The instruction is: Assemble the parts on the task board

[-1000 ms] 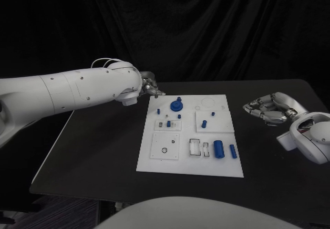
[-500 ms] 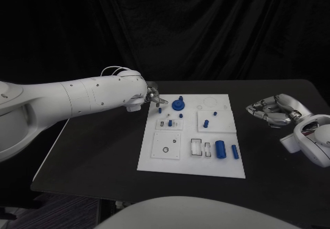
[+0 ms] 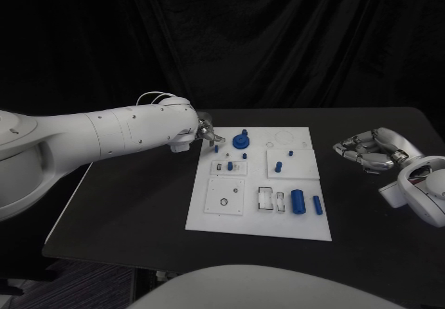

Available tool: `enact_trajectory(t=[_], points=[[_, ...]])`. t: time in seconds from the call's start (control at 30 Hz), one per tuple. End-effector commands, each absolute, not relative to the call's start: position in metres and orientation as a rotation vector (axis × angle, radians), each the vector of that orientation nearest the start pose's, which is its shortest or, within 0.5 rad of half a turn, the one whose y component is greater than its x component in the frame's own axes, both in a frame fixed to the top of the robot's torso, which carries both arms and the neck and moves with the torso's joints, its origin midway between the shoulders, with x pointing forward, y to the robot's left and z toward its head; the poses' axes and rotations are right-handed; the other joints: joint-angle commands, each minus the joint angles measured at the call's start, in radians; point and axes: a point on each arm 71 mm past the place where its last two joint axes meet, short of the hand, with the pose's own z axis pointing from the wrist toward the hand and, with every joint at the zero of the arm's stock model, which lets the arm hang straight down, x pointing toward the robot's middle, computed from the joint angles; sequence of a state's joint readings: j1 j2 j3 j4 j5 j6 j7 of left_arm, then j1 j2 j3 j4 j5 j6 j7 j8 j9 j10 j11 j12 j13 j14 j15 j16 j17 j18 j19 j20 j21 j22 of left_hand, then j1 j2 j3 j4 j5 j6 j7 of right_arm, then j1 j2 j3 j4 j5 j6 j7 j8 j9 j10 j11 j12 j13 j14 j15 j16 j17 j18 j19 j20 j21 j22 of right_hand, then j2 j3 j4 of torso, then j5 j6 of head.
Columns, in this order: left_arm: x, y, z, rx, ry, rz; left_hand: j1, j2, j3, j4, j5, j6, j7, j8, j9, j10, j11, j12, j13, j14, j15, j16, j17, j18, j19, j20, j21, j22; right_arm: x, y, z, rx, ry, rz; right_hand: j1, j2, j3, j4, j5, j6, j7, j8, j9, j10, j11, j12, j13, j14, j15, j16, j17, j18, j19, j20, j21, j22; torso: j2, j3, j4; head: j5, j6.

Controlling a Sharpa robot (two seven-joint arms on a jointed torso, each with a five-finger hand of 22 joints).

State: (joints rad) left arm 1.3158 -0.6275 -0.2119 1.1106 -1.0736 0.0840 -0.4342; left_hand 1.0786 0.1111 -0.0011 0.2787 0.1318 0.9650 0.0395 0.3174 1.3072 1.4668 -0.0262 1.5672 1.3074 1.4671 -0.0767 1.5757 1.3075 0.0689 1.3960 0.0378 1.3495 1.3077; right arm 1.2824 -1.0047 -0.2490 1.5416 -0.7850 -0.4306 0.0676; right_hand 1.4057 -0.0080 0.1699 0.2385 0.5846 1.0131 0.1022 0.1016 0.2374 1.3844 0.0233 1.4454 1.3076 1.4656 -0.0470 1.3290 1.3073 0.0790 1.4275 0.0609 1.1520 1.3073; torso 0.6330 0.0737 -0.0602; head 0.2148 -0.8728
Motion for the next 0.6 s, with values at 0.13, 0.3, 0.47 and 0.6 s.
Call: enact_trajectory(t=[0.13, 0.3, 0.47, 0.6], points=[[0.5488, 0.2392, -0.2361, -0.219, 2.226, -0.216, 0.005, -0.004, -0.002, -0.002, 0.005, 0.004, -0.003, 0.003, 0.006, 0.104, -0.003, 0.004, 0.263, 0.104, 0.002, -0.005, 0.263, -0.002, 0.001, 0.003, -0.003, 0.113, 0.4641, -0.2875, -0.2164, 0.475, 1.752, 0.814, 0.008, 0.002, 0.001, -0.006, 0.007, -0.002, 0.004, -0.006, 0.002, -0.01, 0.001, -0.006, 0.006, 0.029, 0.002, -0.007, 0.023, 0.012, -0.005, 0.0, -0.005, 0.116, -0.001, -0.0003, 0.0, -0.002, 0.0], [0.5483, 0.2395, -0.2368, -0.215, 2.236, -0.215, 0.008, -0.003, -0.002, -0.002, 0.009, -0.005, -0.002, 0.001, 0.01, 0.104, -0.003, 0.004, 0.263, 0.104, 0.002, -0.005, 0.263, -0.001, -0.001, 0.003, -0.005, 0.112, 0.4643, -0.287, -0.2166, 0.475, 1.754, 0.814, 0.008, 0.002, 0.001, -0.006, 0.007, -0.002, 0.004, -0.006, 0.002, -0.01, 0.001, -0.006, 0.006, 0.029, 0.002, -0.007, 0.023, 0.012, -0.005, 0.0, -0.005, 0.116, -0.001, 0.0003, -0.0005, -0.004, 0.0], [0.5482, 0.2404, -0.2376, -0.214, 2.241, -0.213, 0.016, -0.002, 0.0, -0.007, 0.019, -0.015, -0.001, -0.004, 0.013, 0.104, -0.002, 0.004, 0.263, 0.104, 0.002, -0.005, 0.263, 0.0, -0.003, 0.002, -0.008, 0.111, 0.4645, -0.2867, -0.2168, 0.475, 1.754, 0.814, 0.008, 0.002, 0.001, -0.006, 0.007, -0.002, 0.004, -0.006, 0.002, -0.01, 0.001, -0.006, 0.006, 0.029, 0.002, -0.007, 0.023, 0.012, -0.005, 0.0, -0.005, 0.116, 0.0, 0.0008, -0.0022, 0.0, 0.0], [0.548, 0.2406, -0.2389, -0.213, 2.245, -0.213, 0.017, -0.002, 0.001, -0.007, 0.021, -0.016, -0.001, -0.005, 0.014, 0.104, -0.002, 0.004, 0.263, 0.104, 0.002, -0.005, 0.263, -0.001, -0.003, 0.002, -0.008, 0.111, 0.4646, -0.2866, -0.2168, 0.475, 1.754, 0.815, 0.008, 0.002, 0.002, -0.006, 0.008, -0.001, 0.004, -0.006, 0.002, -0.01, 0.001, -0.006, 0.006, 0.028, 0.002, -0.007, 0.023, 0.012, -0.005, 0.0, -0.006, 0.116, 0.0, 0.0012, -0.0012, 0.0, 0.0]])
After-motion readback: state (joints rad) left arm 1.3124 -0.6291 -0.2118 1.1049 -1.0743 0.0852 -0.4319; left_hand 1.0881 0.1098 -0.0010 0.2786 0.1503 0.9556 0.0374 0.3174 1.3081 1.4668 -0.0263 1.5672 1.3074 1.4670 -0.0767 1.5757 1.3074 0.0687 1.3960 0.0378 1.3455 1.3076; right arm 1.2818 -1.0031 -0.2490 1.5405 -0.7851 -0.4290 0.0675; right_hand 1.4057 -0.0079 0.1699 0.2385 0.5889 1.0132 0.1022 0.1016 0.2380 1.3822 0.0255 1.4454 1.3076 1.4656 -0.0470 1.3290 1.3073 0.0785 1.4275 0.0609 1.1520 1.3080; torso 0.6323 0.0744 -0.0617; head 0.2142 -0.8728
